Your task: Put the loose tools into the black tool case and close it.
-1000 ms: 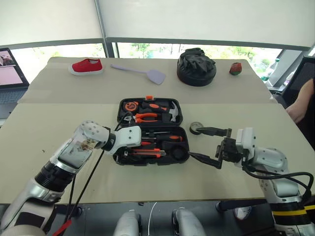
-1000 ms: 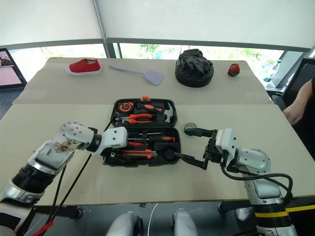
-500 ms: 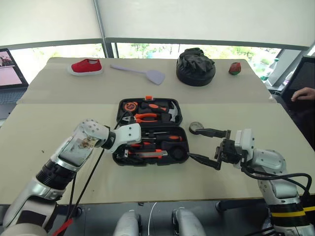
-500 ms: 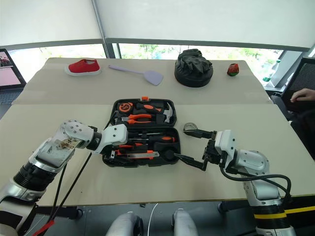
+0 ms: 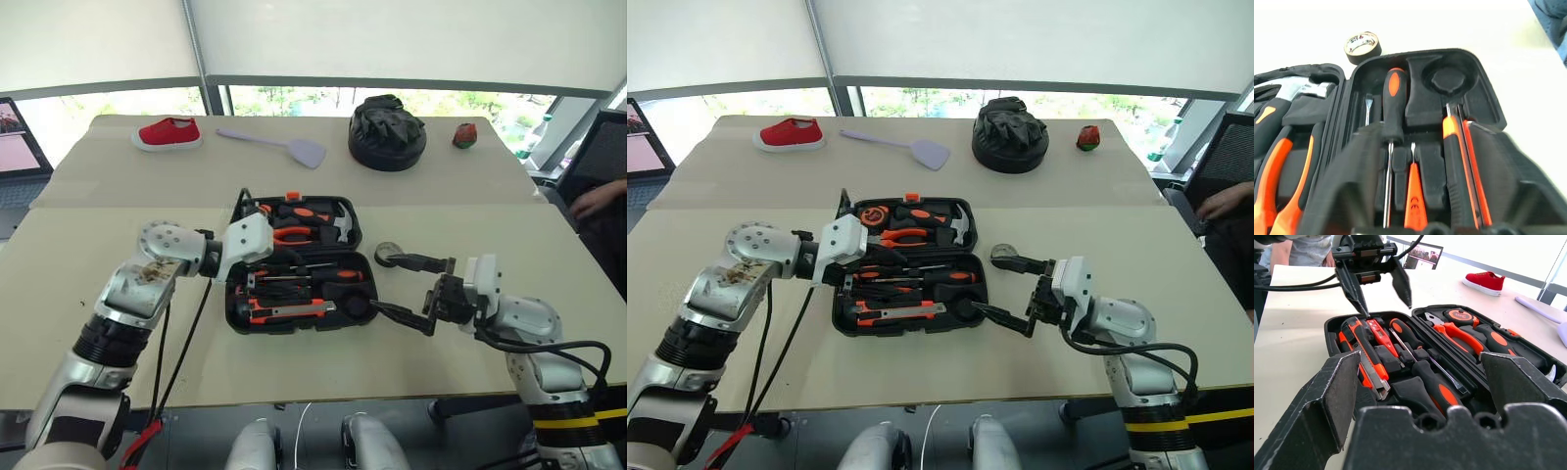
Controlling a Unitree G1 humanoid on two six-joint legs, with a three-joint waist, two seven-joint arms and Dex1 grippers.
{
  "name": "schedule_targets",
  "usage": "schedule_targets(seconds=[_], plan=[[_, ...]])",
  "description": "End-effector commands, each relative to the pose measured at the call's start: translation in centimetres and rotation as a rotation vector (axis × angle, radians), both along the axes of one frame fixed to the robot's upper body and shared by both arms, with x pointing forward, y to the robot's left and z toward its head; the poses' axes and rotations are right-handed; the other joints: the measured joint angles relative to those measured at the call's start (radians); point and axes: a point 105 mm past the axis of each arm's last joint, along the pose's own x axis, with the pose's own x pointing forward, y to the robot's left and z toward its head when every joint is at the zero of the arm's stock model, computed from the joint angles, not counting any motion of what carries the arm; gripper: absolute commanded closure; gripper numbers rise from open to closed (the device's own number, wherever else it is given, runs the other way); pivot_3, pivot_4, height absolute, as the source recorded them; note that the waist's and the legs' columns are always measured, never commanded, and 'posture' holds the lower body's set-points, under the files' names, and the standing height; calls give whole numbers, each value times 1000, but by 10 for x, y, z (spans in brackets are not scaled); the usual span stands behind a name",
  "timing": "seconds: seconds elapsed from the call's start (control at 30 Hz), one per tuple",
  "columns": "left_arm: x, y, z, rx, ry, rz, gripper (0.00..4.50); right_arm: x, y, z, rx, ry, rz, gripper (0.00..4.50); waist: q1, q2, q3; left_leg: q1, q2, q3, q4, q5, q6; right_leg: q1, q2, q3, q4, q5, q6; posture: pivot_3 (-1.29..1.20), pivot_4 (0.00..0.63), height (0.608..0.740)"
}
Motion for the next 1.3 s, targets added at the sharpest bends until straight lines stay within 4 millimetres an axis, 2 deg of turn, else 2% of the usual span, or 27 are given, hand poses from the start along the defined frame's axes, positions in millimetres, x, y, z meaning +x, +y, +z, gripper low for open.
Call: schedule_targets(seconds=[0.03,0.17,0.33,0.47,0.53,0.57,0.63,0.77,1.03,1.3], plan=[[-6,1,-8,-9,7,-13,3237,0,0,5,7,-29,-6,0,1,0,0,0,0,0,0,0,0,0,0,0,0,0,0,0,150,740],[-17,-1,-35,37,64,-3,4432,-1,0,4,9,-29,-15,0,3,0,0,0,0,0,0,0,0,0,0,0,1,0,0,0,150,740],[-13,4,-64,72,130,128,4432,-1,0,5,13,-33,-24,0,6,0,0,2,0,0,0,0,0,2,0,0,1,0,0,0,150,740],[-11,8,-77,104,179,196,4432,-2,0,5,12,-32,-27,0,5,0,0,13,0,0,-2,0,0,13,0,-1,-1,0,0,0,150,740],[-8,7,-83,36,273,282,4432,-2,0,5,12,-31,-26,0,6,3,-3,14,0,-1,-2,0,0,14,-1,-1,-1,0,0,0,150,740],[-3,6,-82,-39,336,352,4432,-3,0,5,13,-31,-24,0,7,5,-4,15,0,-1,-2,0,0,15,-1,-1,-1,0,0,0,150,740],[-6,5,-81,-60,355,339,4432,-3,1,6,16,-30,-22,0,8,9,-7,16,-1,-1,-2,0,0,16,-1,0,0,0,1,0,150,740],[-19,1,-68,-46,221,168,4432,-4,-1,5,13,-24,-22,0,-1,11,-9,17,0,-1,-3,0,1,16,-1,0,0,0,1,0,150,740],[-11,-14,-33,-133,-51,40,4432,-3,1,4,20,-19,-20,0,-2,11,-9,12,0,-2,-6,0,1,11,-1,0,-2,-2,-1,0,150,740],[-3,-6,-44,-83,-72,93,4432,-5,1,3,24,-15,-19,0,0,11,-8,11,-1,-1,-6,0,2,11,-1,0,-4,-1,0,0,150,740]])
